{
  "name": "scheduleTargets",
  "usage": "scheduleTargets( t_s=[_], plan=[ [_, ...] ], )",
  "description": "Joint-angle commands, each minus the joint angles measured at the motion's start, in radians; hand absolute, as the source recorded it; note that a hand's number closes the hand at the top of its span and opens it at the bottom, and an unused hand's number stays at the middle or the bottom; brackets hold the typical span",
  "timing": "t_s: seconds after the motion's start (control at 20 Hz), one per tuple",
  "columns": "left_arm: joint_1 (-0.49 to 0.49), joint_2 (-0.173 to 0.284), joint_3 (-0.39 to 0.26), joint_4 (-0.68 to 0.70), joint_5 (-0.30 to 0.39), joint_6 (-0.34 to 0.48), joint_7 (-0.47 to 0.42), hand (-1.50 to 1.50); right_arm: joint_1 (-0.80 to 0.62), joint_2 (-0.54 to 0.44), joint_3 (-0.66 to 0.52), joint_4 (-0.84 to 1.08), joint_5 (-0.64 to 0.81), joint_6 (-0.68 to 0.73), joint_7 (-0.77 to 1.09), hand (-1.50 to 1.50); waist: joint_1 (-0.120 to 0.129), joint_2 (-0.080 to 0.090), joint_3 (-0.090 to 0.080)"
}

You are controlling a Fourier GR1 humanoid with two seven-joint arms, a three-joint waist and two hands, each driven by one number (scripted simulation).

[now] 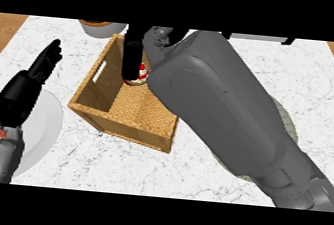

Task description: Pick the cupcake from the placemat and place it in the basket

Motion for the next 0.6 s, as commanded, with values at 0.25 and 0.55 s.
scheduleTargets(
  t_s=[0.25, 0.55],
  plan=[
    [-0.005, -0.022, -0.015, -0.019, -0.014, 0.011, 0.016, 0.0, 0.015, 0.013, -0.054, -0.021, -0.031, -0.122, -0.009, -1.5, -0.001, 0.001, 0.0],
    [0.053, -0.013, 0.005, -0.03, 0.0, 0.004, -0.02, 0.0, 0.035, -0.009, -0.195, -0.085, 0.007, -0.443, -0.008, -1.5, 0.001, -0.001, 0.001]
  ],
)
